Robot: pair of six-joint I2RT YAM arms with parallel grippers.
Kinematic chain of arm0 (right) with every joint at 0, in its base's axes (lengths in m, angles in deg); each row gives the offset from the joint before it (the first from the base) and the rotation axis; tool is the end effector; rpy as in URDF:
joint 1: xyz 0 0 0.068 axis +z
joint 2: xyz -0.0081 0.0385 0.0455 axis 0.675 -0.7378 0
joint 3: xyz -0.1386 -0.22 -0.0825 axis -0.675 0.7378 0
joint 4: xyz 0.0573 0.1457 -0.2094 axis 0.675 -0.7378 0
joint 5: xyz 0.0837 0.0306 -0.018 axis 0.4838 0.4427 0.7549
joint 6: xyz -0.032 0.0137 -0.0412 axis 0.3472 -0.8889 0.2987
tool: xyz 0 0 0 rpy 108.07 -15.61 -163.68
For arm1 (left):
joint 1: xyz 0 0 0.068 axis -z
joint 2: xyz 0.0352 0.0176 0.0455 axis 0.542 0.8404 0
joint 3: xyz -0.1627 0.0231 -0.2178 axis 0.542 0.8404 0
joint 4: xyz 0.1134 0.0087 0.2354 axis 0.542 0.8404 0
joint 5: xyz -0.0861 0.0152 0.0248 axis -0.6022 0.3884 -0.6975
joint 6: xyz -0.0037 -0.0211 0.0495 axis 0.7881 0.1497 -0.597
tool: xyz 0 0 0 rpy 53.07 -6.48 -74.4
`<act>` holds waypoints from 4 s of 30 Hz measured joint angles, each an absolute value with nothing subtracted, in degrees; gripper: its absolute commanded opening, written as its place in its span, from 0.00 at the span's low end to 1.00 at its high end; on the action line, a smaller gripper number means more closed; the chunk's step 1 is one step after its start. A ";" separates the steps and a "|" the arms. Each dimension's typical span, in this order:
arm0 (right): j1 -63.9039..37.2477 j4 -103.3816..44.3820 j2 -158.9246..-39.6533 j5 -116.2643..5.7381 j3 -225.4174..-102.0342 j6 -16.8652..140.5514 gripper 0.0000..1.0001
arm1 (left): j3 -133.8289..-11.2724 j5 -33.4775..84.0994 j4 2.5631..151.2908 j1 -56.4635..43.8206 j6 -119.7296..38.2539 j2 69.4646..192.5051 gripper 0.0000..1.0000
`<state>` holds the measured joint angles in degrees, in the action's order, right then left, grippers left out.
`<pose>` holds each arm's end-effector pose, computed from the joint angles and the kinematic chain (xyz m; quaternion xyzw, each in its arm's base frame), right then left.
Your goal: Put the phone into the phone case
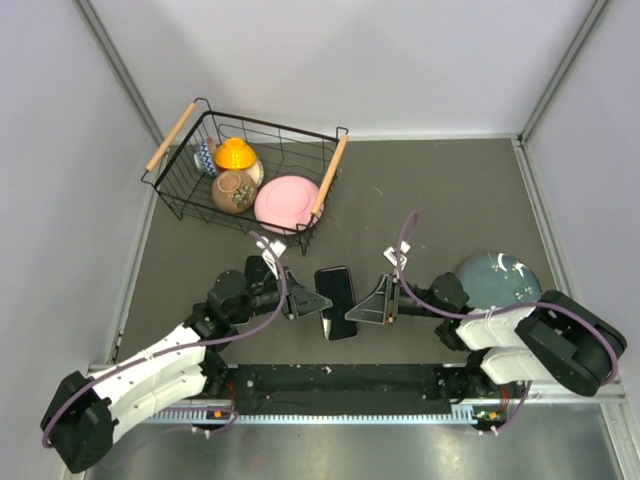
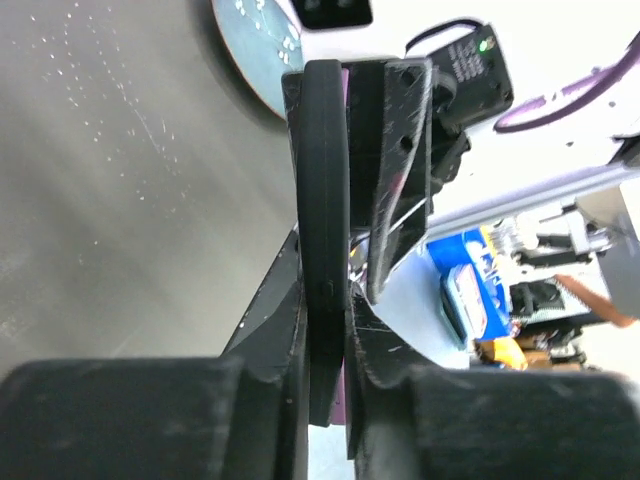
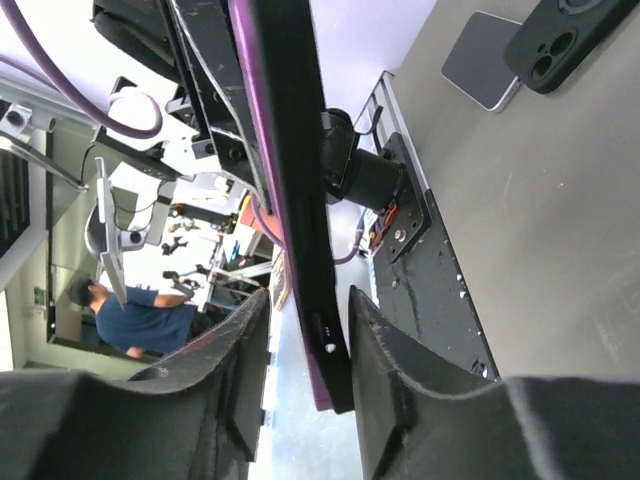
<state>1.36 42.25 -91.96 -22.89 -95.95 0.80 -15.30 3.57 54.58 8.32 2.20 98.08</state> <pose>0.1298 0.1563 0.1770 -0.1153 0.6720 0.7039 0.1990 0.1200 -0.1286 0.2258 0.0950 0.7173 -0.6184 0.3066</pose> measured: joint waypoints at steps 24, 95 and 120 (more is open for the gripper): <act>-1.00 9.71 -69.82 -29.91 -107.73 21.61 0.58 | -17.00 -7.66 57.95 8.41 -2.52 99.72 0.00; -0.41 18.43 -70.44 -23.97 -96.56 16.36 0.67 | -18.73 -0.51 61.36 8.63 3.04 97.25 0.00; -1.62 35.85 -78.57 -29.98 -96.34 5.98 0.00 | -17.55 -5.63 50.71 8.19 7.52 99.74 0.57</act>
